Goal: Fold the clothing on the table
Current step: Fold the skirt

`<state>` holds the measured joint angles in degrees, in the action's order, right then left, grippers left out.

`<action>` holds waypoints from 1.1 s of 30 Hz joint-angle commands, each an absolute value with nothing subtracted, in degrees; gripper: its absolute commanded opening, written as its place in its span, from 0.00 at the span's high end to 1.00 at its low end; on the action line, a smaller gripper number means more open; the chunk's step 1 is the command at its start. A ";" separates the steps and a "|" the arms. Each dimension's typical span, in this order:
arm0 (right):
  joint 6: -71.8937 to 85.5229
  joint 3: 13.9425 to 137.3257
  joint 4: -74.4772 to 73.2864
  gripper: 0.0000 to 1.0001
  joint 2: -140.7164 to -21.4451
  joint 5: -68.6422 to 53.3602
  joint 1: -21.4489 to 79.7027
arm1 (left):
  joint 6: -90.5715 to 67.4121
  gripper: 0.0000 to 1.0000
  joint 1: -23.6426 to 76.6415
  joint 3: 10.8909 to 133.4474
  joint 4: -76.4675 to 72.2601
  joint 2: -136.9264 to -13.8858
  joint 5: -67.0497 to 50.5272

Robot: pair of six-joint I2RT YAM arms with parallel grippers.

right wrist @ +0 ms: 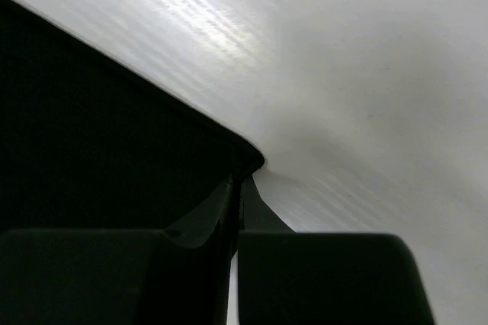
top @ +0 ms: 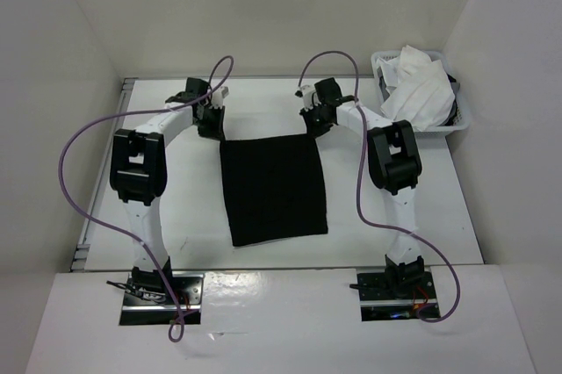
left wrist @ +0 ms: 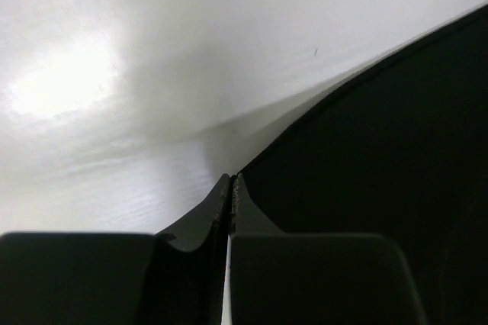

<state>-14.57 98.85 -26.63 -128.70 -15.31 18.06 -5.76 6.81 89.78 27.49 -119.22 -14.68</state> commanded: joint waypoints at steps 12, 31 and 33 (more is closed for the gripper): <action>-12.04 107.83 -23.82 1.00 -129.11 -2.82 13.36 | -3.78 1.00 6.94 111.26 29.53 -124.53 -11.68; -9.84 112.32 -19.78 1.00 -123.67 0.17 13.89 | -3.25 1.00 9.23 116.64 30.15 -121.47 -14.06; -9.84 110.66 -19.78 1.00 -121.04 0.18 14.41 | -2.64 1.00 9.76 115.58 30.15 -119.28 -13.45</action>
